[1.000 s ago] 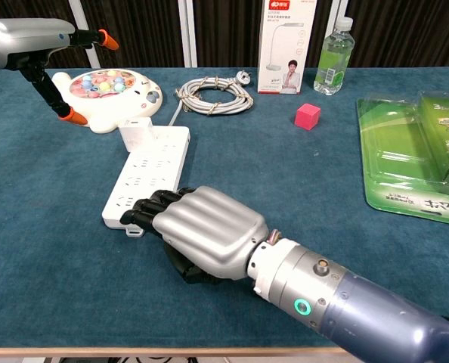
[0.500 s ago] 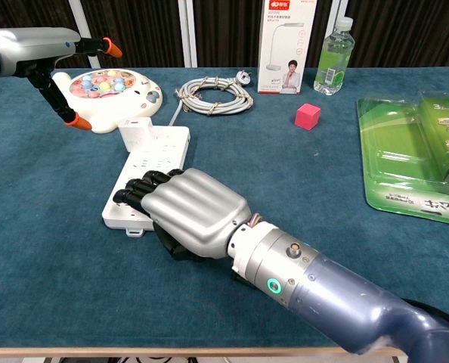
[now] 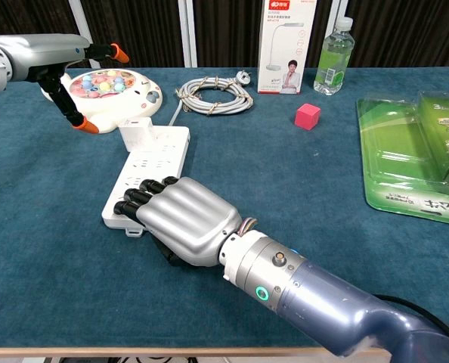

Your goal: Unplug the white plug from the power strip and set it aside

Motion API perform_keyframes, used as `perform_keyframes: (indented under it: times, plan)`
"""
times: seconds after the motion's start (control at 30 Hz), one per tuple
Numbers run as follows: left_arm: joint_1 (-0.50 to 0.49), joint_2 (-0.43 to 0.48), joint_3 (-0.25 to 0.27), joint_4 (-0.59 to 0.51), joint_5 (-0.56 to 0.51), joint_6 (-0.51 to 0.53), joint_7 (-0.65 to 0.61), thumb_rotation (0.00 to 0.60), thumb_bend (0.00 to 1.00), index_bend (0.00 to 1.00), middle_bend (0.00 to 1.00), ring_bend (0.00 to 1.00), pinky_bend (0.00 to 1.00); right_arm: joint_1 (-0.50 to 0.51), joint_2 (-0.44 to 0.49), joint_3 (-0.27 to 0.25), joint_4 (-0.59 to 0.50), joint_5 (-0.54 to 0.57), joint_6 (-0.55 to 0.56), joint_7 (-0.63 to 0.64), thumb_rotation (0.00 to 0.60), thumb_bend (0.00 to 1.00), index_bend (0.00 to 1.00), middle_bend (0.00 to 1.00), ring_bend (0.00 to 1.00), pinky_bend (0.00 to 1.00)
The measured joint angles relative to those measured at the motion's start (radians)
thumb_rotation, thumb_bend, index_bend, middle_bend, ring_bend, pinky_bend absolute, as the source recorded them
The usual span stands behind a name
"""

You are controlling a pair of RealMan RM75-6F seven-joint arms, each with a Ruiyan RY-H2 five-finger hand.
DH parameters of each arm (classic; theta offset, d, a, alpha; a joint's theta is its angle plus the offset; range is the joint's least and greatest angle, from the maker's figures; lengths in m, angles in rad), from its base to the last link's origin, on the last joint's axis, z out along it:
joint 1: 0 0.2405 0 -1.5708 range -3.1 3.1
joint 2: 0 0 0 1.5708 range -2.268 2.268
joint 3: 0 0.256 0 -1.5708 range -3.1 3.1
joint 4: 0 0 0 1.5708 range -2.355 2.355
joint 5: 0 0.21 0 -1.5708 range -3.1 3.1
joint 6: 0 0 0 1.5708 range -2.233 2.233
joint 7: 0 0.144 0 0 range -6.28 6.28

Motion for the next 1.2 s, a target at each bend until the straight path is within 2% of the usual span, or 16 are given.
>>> perform_keyframes:
  times: [0.57, 0.8, 1.03, 1.2]
  plan:
    - [-0.04, -0.041, 0.018, 0.044, -0.058, -0.015, 0.046, 0.6, 0.0, 0.1, 0.1, 0.0, 0.02, 0.0, -0.012, -0.024, 0.014, 0.017, 0.0, 0.0, 0.6, 0.93, 0.22, 0.19, 0.16, 0.22]
    - [-0.069, -0.069, 0.021, 0.078, -0.096, -0.03, 0.079, 0.6, 0.03, 0.17, 0.17, 0.0, 0.05, 0.001, -0.015, -0.028, 0.017, 0.023, 0.0, 0.005, 0.6, 0.93, 0.22, 0.2, 0.16, 0.22]
    - [-0.11, -0.11, 0.021, 0.126, -0.155, -0.036, 0.136, 0.6, 0.08, 0.23, 0.26, 0.06, 0.11, -0.002, -0.019, -0.034, 0.022, 0.03, 0.0, 0.011, 0.6, 0.93, 0.23, 0.2, 0.16, 0.22]
    - [-0.143, -0.146, 0.018, 0.164, -0.193, -0.052, 0.159, 0.6, 0.1, 0.27, 0.27, 0.07, 0.11, -0.003, -0.02, -0.037, 0.023, 0.032, 0.003, 0.014, 0.6, 0.93, 0.23, 0.2, 0.16, 0.22]
